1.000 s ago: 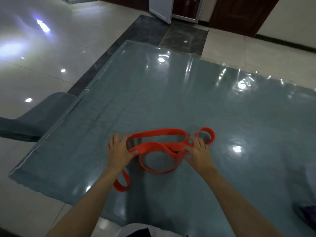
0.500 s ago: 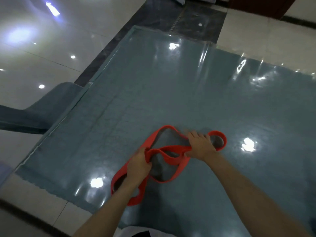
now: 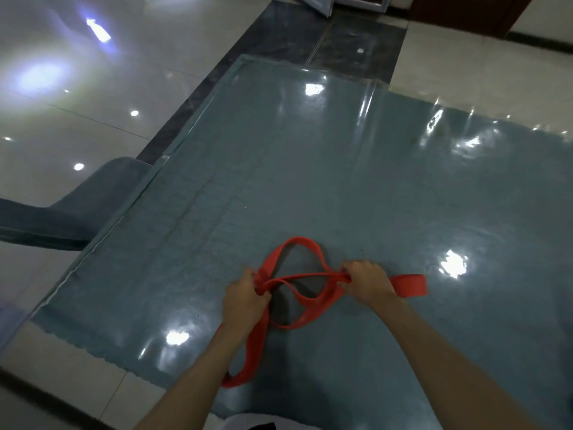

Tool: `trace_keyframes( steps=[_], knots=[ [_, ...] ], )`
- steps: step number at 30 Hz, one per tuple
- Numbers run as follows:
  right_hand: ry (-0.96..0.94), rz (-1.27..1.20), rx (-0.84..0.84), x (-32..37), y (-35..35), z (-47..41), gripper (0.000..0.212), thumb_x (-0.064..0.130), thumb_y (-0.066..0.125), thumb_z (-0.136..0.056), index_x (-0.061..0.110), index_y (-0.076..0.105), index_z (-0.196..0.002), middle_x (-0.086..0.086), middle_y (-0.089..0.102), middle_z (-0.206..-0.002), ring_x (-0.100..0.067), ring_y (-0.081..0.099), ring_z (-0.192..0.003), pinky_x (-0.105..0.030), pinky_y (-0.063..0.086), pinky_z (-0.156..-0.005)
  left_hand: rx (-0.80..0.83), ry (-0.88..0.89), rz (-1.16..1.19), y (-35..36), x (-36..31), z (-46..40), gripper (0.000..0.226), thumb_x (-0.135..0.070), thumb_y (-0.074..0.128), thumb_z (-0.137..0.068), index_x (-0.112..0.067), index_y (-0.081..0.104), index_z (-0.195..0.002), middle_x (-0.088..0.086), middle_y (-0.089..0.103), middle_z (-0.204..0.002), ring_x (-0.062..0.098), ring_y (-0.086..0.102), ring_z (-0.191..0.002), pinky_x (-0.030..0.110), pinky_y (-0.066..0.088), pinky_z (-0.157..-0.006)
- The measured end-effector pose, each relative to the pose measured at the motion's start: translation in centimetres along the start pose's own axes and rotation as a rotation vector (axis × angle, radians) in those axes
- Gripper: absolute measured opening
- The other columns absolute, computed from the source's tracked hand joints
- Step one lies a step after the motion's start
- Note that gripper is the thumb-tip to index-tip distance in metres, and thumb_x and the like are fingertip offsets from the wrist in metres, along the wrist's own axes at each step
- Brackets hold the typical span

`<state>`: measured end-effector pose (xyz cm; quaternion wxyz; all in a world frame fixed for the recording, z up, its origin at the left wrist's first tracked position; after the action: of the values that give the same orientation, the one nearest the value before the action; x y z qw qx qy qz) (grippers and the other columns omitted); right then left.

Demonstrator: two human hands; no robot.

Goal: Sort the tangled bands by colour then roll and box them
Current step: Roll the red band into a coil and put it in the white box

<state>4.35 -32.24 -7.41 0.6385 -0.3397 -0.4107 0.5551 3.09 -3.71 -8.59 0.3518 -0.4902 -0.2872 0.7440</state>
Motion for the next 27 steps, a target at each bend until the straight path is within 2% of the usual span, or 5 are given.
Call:
trace_keyframes(
  steps=[5, 11, 19, 23, 27],
  knots=[
    [0.030, -0.091, -0.090, -0.4, 0.1, 3.2, 0.031, 0.049, 0.073, -0.089, 0.028, 0.071, -0.112, 0.000, 0.075, -0.114, -0.029, 0.068, -0.114, -0.036, 0.049, -0.090, -0.002, 0.078, -0.039, 0.5, -0.4, 0.8, 0.028, -0.014, 0.078, -0.082, -0.012, 0.067, -0.108, 0.013, 0.055, -0.130, 0.041, 0.068, -0.100, 0.046, 0.055, -0.089],
    [0.047, -0.218, -0.205, 0.6, 0.7, 7.8, 0.027, 0.047, 0.075, -0.088, 0.026, 0.074, -0.105, 0.004, 0.077, -0.107, -0.026, 0.071, -0.107, -0.036, 0.051, -0.086, 0.128, -0.008, 0.039, 0.1, 0.6, 0.4, 0.034, -0.027, 0.085, -0.081, -0.016, 0.056, -0.096, 0.010, 0.064, -0.098, 0.031, 0.065, -0.095, 0.039, 0.049, -0.082],
    [0.228, -0.593, -0.493, -0.2, 1.3, 13.6, 0.020, 0.034, 0.089, -0.081, 0.024, 0.082, -0.097, 0.003, 0.080, -0.090, -0.016, 0.073, -0.081, -0.033, 0.056, -0.076, 0.098, 0.047, 0.443, 1.1, -1.6, 4.7, 0.030, -0.002, 0.084, -0.082, -0.016, 0.058, -0.087, 0.012, 0.071, -0.082, 0.022, 0.063, -0.076, 0.046, 0.053, -0.076],
    [0.295, -0.937, -0.592, -2.0, 0.5, 16.2, 0.015, 0.019, 0.089, -0.082, 0.028, 0.078, -0.082, 0.015, 0.076, -0.073, 0.002, 0.066, -0.066, -0.031, 0.053, -0.070, 0.154, 0.091, 0.656, 1.0, -5.1, 7.1, 0.025, 0.003, 0.085, -0.081, -0.017, 0.070, -0.082, -0.003, 0.079, -0.078, 0.011, 0.072, -0.073, 0.026, 0.056, -0.068],
    [0.381, -1.317, -0.639, -3.7, -0.5, 19.9, 0.010, 0.011, 0.084, -0.088, 0.007, 0.077, -0.082, -0.021, 0.075, -0.078, -0.021, 0.063, -0.068, -0.041, 0.052, -0.069, 0.231, 0.152, 0.788, 1.3, -9.4, 10.0, 0.022, 0.001, 0.086, -0.081, -0.017, 0.075, -0.086, -0.009, 0.079, -0.075, 0.000, 0.072, -0.069, 0.017, 0.057, -0.070]
  ],
)
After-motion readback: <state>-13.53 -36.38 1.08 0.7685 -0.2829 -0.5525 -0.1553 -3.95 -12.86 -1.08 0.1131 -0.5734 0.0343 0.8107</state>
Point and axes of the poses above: each hand's wrist, its own z-axis away from the middle knuckle, its own y-axis out of the palm, x = y × z, the point moved 5 cm from there along -z, towards the middle knuckle
